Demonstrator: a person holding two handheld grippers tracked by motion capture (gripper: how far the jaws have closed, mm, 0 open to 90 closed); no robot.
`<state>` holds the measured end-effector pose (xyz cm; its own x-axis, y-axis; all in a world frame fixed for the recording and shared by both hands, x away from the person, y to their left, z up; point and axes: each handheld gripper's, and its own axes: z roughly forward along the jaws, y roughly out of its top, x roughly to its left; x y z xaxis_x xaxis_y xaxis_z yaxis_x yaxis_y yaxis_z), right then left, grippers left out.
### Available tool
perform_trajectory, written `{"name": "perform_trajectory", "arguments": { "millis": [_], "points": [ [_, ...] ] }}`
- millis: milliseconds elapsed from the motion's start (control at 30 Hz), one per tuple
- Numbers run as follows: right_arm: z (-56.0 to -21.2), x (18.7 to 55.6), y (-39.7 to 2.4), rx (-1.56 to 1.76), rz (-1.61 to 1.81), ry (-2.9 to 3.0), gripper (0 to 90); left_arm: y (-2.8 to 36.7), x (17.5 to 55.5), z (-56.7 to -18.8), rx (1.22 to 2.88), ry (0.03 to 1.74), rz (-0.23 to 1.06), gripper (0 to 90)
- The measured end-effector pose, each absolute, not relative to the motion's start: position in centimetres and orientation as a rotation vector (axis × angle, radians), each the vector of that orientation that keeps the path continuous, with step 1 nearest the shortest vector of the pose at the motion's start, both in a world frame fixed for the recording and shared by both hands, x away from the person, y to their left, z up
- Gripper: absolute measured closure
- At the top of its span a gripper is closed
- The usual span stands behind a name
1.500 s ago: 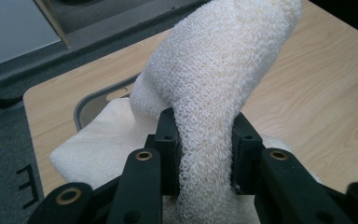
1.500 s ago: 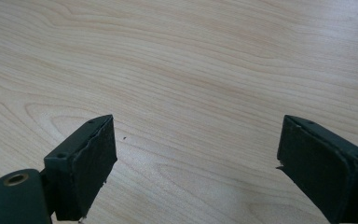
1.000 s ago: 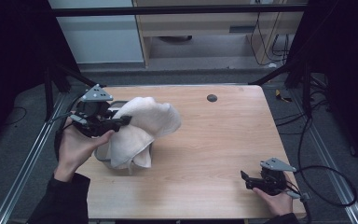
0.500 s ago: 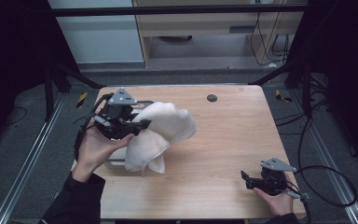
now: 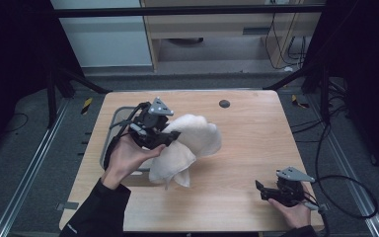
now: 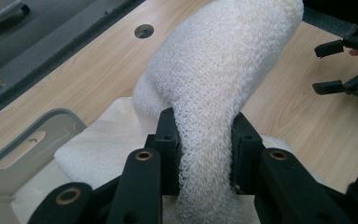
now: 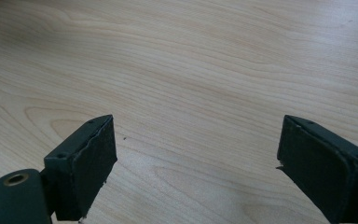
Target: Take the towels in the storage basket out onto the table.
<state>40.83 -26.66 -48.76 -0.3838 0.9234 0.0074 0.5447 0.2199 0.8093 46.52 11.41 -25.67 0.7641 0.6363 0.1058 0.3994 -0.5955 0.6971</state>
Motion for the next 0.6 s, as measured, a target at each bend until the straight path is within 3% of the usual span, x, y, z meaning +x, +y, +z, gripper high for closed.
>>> {"name": "perform_trajectory", "arguments": {
  "millis": [600],
  "points": [
    [-48.7, 40.8, -26.7, 1.35, 1.037, 2.018, 11.6, 7.8, 48.2, -29.4, 2.324, 0.748, 0.414, 69.3]
  ]
}}
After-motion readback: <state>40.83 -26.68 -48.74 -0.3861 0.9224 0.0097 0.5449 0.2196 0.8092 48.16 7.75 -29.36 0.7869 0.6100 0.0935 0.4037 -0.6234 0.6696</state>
